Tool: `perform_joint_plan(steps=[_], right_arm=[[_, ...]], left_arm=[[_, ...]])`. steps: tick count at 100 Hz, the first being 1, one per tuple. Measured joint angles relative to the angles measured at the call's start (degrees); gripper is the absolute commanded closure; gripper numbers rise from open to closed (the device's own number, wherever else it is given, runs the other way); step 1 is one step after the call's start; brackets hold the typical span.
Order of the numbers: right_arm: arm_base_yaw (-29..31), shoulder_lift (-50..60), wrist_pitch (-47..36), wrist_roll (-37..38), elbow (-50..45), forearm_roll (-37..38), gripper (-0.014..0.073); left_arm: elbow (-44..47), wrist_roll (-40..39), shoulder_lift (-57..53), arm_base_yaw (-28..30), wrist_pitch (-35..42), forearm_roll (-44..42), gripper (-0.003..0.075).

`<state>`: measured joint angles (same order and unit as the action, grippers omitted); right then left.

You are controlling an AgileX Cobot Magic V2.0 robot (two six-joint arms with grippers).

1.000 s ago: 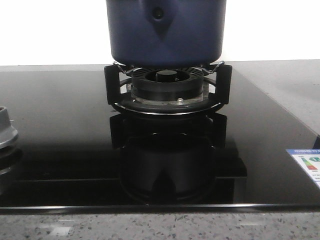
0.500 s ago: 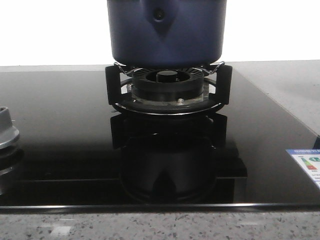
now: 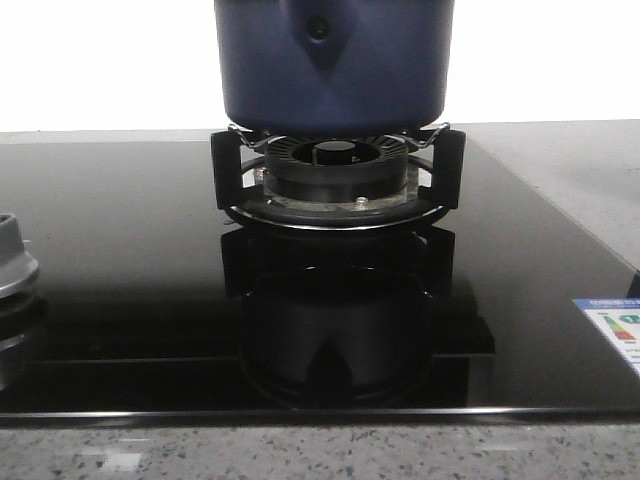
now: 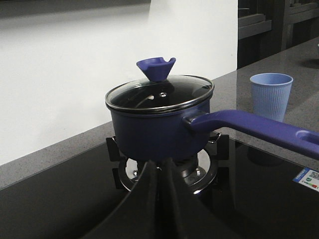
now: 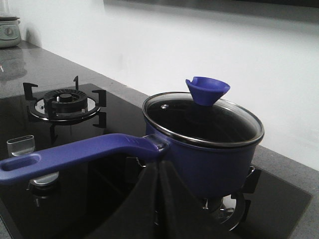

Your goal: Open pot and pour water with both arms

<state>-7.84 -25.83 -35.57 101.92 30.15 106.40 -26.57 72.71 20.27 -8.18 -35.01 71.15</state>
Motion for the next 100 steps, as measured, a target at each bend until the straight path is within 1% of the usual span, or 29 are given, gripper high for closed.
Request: perform_joint_plan(steps=[50,60,65,70,74,79,89,96,100], right_arm=[[0.0,0.0,0.0,0.11,0.0,0.0,0.0657],[0.0,0.0,0.0,0.11,0.0,0.0,0.0657],[0.0,0.0,0.0,0.11,0.0,0.0,0.0657],[0.0,0.0,0.0,0.11,0.0,0.0,0.0657],[0.0,0.0,0.0,0.11,0.0,0.0,0.0657],[0.0,0.0,0.0,0.21,0.0,0.0,0.0657],[0.0,0.0,0.0,0.21,0.0,0.0,0.0657],[0.0,0.0,0.0,0.21,0.0,0.0,0.0657],[0.0,0.0,0.0,0.21,0.0,0.0,0.0657]], left_arm=[[0.0,-0.22,0.0,0.0,0.14,0.0,0.074],[0.53,-0.22,0.0,0.0,3.23,-0.38,0.074],[0.9,-0.4,0.0,0.23,5.49,-2.41,0.074],[1.03,-2.73,0.0,0.48,7.42,-6.98,0.074],[1.11,-6.3,-0.11,0.62,8.81,-13.25,0.074],[1.29,-14.02,-0.23,0.61,10.35,-22.63,0.074],[2.73,-34.29,-0.59,0.72,13.95,-44.45,0.074],[5.06,-46.05,-0.85,0.72,17.75,-56.33,0.074],[7.06,-50.81,-1.11,0.72,20.72,-60.96,0.074]])
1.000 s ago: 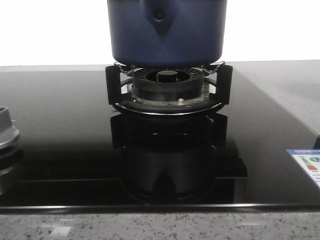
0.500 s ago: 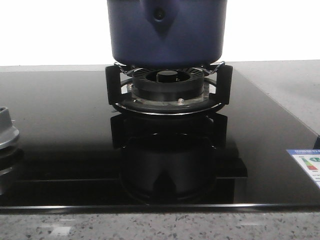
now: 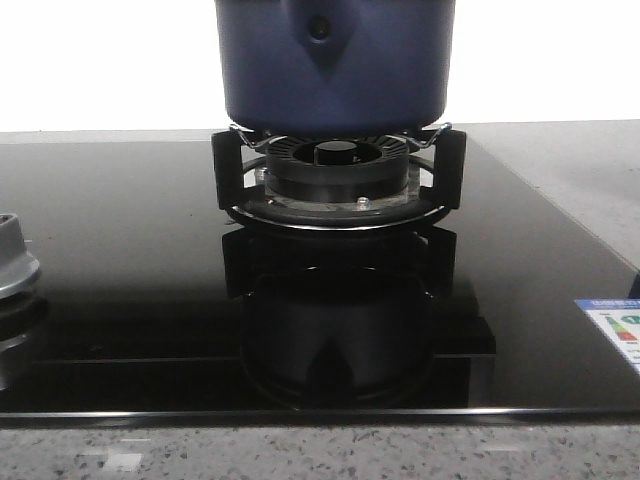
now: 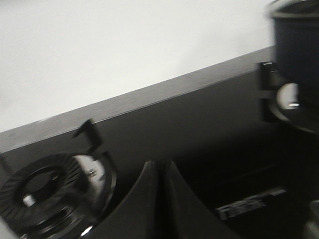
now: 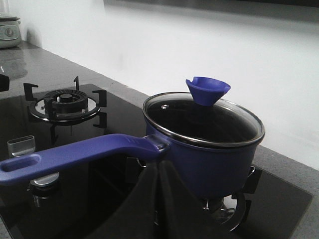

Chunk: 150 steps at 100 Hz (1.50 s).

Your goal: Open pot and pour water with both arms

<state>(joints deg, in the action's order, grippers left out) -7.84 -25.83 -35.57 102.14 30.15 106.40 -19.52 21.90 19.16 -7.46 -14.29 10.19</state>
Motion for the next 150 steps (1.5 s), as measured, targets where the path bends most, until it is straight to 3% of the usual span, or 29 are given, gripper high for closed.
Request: perform_joint_plan(steps=[15,34,51,77,150], right_arm=[[0.0,0.0,0.0,0.0,0.0,0.0,0.0657],[0.0,0.0,0.0,0.0,0.0,0.0,0.0657],[0.0,0.0,0.0,0.0,0.0,0.0,0.0657],[0.0,0.0,0.0,0.0,0.0,0.0,0.0657],[0.0,0.0,0.0,0.0,0.0,0.0,0.0657]], left_arm=[[8.93,-13.13,-2.44,0.0,10.83,-10.79,0.074],[18.87,-17.74,-9.01,0.0,14.29,-12.75,0.074],[19.74,-18.48,-15.34,0.35,10.21,-12.75,0.074],[19.74,-18.52,-16.99,5.64,-3.62,-12.97,0.074],[19.74,-18.61,-17.09,7.49,-4.41,-13.17,0.074]])
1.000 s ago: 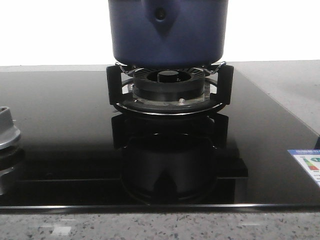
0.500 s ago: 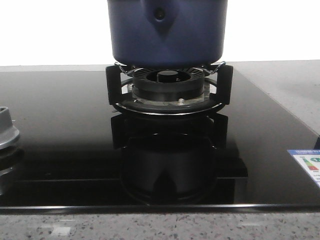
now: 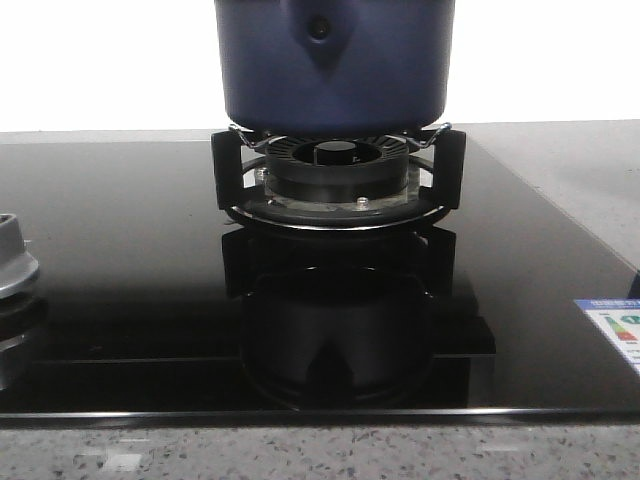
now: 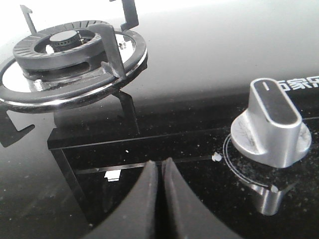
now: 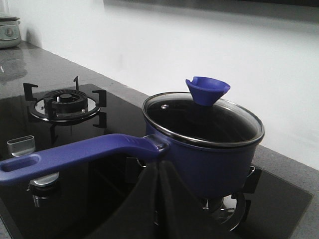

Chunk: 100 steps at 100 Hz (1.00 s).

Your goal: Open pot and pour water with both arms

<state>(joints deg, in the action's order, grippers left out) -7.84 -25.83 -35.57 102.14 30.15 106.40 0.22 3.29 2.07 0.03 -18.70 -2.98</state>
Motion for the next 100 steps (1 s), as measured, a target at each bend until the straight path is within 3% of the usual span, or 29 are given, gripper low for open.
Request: perform_joint_plan(steps=[19,87,94,100], right_arm=[[0.0,0.1,1.52,0.0,-1.66,0.0,0.0657],[0.0,0.81,28.98,2.97,-9.26,-0.9,0.0657],[0.0,2.16,31.03,-1.87,-10.86,-5.96,0.0657],[0.0,3.66,33.51,-12.92,-11.77,-19.13,0.0657]], left_arm=[[0.0,0.0,0.0,0.0,0.0,0.0,0.074],[0.0,0.0,0.0,0.0,0.0,0.0,0.074],[0.0,0.0,0.0,0.0,0.0,0.0,0.074],[0.0,0.0,0.0,0.0,0.0,0.0,0.074]])
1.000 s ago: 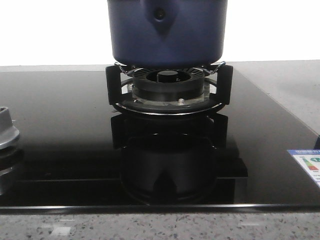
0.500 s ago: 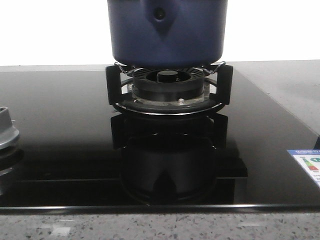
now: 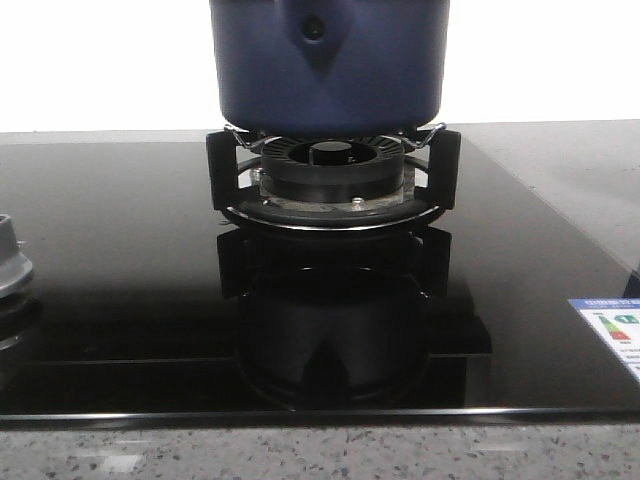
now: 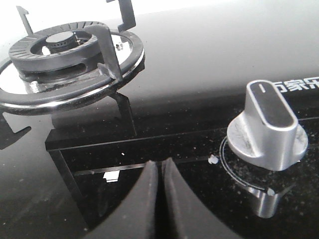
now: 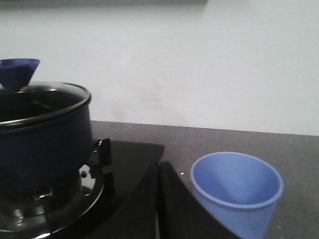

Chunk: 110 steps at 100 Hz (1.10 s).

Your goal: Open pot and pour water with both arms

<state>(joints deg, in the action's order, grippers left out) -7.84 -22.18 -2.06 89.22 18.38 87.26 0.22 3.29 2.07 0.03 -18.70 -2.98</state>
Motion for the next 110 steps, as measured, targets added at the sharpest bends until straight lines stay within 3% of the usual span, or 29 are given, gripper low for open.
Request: perform_joint_plan(steps=[8,15,34,53,58,73,79,90,110], right_arm=[[0.0,1.86,4.36,-19.72,-0.11,-16.74,0.0657],[0.0,2.67,7.66,-27.48,-0.11,-23.16,0.0657],[0.0,2.72,12.45,-32.41,-0.11,-27.45,0.0657],[0.0,2.72,12.14,-35.3,-1.76,-29.41,0.0657],[0.0,2.86,12.14,-41.04,-3.01,-36.11,0.0657],[1.07,5.42,14.14,-68.25,-7.64,-61.97,0.0657],[2.45,7.0,13.94,-74.72,-10.13,-69.66,0.0657],[6.47,9.73,9.98,-81.4,-14.9,-76.13,0.0657],[11.16,15.35,6.94,-83.57,-19.3,-78.53,0.0657]], left_arm=[[0.0,0.0,0.0,0.0,0.0,0.0,0.074],[0.0,0.0,0.0,0.0,0.0,0.0,0.074],[0.0,0.0,0.0,0.0,0.0,0.0,0.074],[0.0,0.0,0.0,0.0,0.0,0.0,0.074],[0.0,0.0,0.0,0.0,0.0,0.0,0.074],[0.0,0.0,0.0,0.0,0.0,0.0,0.074],[0.0,0.0,0.0,0.0,0.0,0.0,0.074],[0.0,0.0,0.0,0.0,0.0,0.0,0.074],[0.0,0.0,0.0,0.0,0.0,0.0,0.074]])
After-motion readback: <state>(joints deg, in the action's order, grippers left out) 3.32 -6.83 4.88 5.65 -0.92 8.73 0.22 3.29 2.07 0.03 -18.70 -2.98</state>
